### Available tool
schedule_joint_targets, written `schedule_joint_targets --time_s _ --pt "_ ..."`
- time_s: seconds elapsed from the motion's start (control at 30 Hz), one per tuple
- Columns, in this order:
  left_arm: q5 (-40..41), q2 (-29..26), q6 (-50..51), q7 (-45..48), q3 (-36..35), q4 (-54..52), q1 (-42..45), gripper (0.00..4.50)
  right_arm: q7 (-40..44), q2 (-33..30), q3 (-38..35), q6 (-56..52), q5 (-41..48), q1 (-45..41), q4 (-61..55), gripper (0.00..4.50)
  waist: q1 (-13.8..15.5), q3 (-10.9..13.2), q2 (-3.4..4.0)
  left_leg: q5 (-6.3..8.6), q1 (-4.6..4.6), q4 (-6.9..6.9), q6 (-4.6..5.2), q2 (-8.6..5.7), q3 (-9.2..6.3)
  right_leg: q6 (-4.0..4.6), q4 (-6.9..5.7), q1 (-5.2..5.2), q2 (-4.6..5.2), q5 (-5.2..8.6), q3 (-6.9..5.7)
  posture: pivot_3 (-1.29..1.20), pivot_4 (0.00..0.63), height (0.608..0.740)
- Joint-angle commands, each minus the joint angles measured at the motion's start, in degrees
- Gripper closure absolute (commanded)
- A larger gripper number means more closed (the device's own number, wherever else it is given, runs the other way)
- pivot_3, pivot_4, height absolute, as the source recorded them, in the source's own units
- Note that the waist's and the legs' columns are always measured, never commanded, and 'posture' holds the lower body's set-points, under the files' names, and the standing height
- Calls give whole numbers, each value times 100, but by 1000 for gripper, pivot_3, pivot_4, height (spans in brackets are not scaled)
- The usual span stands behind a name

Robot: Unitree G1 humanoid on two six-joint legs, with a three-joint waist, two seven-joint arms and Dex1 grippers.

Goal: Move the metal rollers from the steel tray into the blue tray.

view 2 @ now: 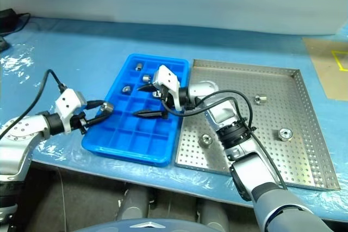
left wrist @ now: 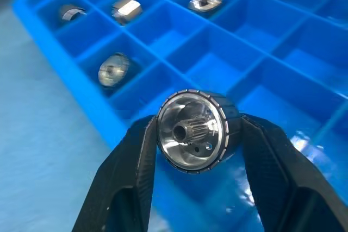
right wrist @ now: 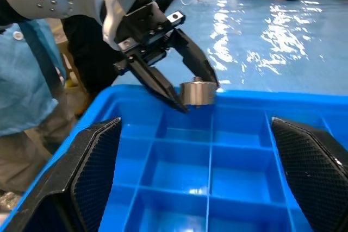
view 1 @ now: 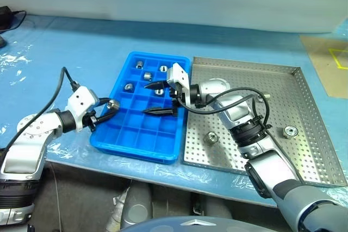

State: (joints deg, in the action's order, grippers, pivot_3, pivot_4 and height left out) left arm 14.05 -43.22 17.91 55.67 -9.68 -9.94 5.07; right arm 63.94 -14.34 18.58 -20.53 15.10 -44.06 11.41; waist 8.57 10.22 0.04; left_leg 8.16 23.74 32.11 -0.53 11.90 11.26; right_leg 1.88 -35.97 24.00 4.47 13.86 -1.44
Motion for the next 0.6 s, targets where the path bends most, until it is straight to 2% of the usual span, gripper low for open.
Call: schedule_joint_targets --time_s 0.03,0.5,0.6 --pt "188 -219 0 179 -134 -92 -106 2236 -51 -56 -143 -17 59 65 -330 0 8 0 0 0 1 0 0 8 0 3 -1 3 -10 1 0 243 150 740" --pt "-25 -356 -312 197 170 579 141 2236 -307 -107 -195 -19 47 199 -419 0 5 0 0 -15 -46 -2 -28 17 -6 23 -74 2 -17 14 20 206 150 740" --pt "-112 -363 -486 236 268 807 281 1585 -368 -134 -210 -26 21 255 -436 0 5 0 0 -16 -49 -2 -28 17 -6 24 -74 0 -17 14 21 199 150 740"
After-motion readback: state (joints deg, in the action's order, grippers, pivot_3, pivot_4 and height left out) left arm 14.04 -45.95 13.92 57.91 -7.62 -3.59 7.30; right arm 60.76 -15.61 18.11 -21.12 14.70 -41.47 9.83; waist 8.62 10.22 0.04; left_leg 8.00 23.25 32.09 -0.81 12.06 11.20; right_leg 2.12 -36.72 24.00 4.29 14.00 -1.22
